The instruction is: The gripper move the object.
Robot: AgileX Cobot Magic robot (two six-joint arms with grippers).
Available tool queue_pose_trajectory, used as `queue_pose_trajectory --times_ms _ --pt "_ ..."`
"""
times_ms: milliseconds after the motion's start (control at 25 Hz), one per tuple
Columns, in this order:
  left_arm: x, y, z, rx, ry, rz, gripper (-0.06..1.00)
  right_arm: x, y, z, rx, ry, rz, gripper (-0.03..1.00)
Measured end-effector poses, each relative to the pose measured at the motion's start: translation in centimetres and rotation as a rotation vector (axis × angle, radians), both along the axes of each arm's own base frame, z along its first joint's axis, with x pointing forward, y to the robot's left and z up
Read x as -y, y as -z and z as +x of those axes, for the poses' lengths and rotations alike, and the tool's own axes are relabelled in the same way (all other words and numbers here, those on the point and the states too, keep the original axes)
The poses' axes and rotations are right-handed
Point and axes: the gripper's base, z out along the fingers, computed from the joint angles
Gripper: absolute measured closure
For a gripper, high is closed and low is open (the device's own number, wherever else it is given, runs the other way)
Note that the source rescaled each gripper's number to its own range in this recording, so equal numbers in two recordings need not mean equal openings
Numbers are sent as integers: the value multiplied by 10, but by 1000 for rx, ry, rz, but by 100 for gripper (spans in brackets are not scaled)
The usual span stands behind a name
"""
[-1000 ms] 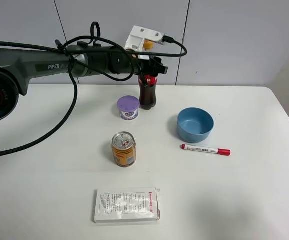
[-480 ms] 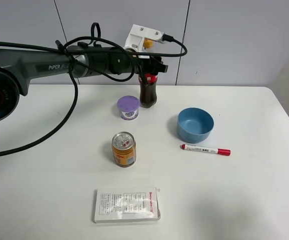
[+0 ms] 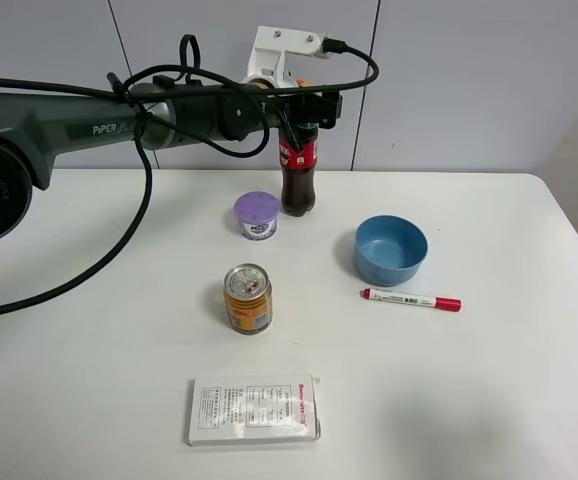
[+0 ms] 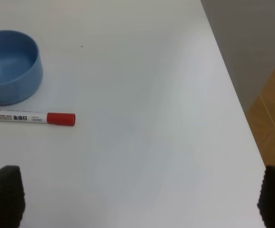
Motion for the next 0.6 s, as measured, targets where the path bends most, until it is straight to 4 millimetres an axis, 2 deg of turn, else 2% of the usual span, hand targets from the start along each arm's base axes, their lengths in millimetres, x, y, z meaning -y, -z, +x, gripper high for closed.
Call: queue_pose_trajectory --times_ms 440,600 --pt "0 0 0 3 -3 -6 3 0 0 0 0 0 0 -3" --pt "0 -2 1 22 -10 -15 -3 0 0 0 0 0 0 -3"
